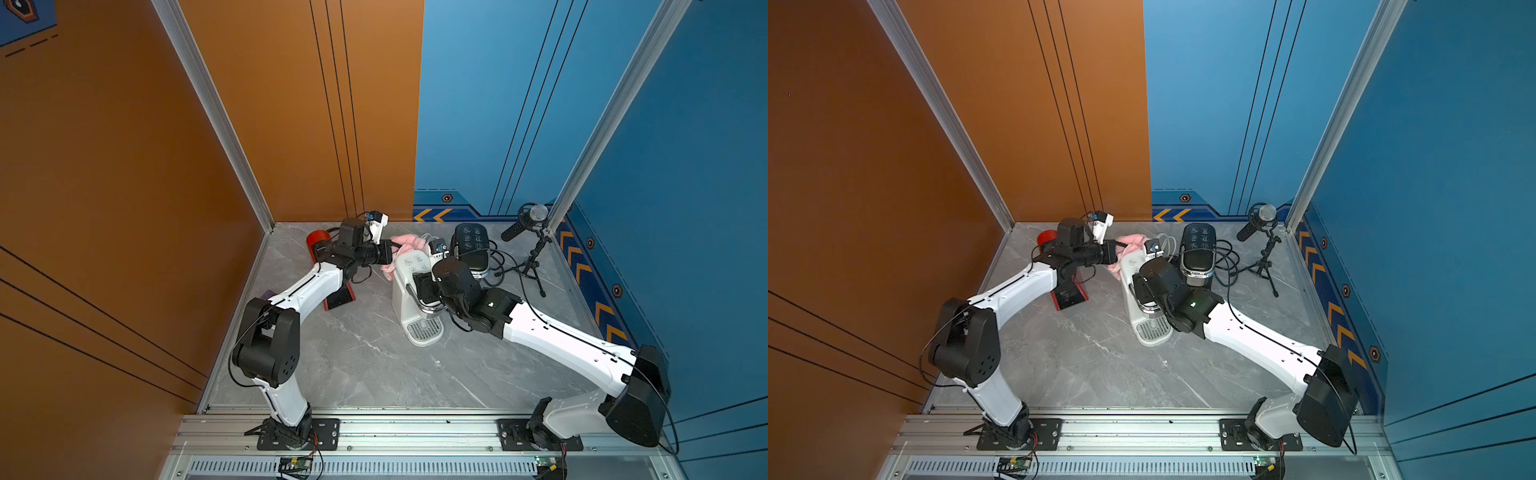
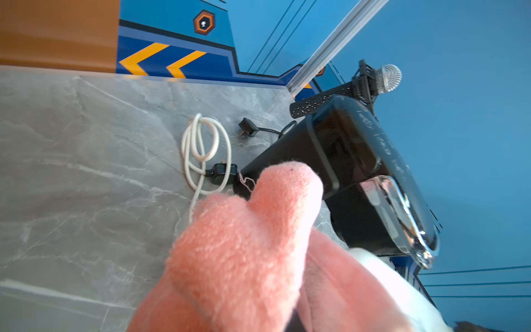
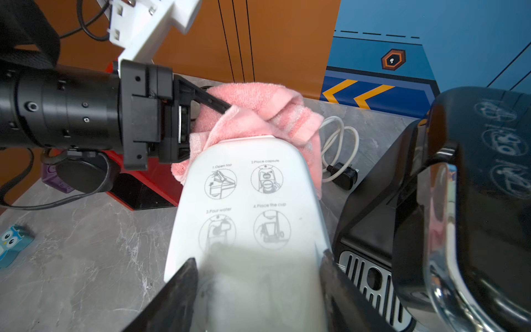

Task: Wipe the surface of a coffee machine
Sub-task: Wipe the dirt from the surface of the coffee machine.

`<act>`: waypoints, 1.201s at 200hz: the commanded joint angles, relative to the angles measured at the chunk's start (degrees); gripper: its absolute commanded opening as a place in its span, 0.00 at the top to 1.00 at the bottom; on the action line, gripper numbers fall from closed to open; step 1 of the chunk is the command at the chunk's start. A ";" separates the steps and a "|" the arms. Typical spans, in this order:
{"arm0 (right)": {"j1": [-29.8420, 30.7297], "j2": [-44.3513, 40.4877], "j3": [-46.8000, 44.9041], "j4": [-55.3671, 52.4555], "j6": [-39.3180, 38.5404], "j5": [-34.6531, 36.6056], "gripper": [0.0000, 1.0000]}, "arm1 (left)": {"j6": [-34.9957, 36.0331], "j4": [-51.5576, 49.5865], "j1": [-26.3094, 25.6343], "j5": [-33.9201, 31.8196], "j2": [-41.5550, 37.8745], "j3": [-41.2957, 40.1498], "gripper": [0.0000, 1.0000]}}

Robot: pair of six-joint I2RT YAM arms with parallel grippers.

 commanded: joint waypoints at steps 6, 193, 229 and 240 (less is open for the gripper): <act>-1.33 0.87 -4.56 -12.45 0.70 -2.19 0.32 | 3.08 -0.75 -2.41 9.47 -0.48 0.89 1.00; -1.30 0.64 -6.15 -11.61 2.38 -4.03 0.33 | 7.92 -0.71 -3.49 -3.59 7.87 -7.06 1.00; -1.65 -2.37 -5.93 -12.13 2.90 -5.68 0.32 | 7.71 -4.55 -2.28 -0.73 0.72 -2.07 1.00; -1.83 -3.58 -5.74 -12.61 2.94 -6.04 0.32 | 8.44 -6.43 -2.29 0.14 -0.55 0.00 1.00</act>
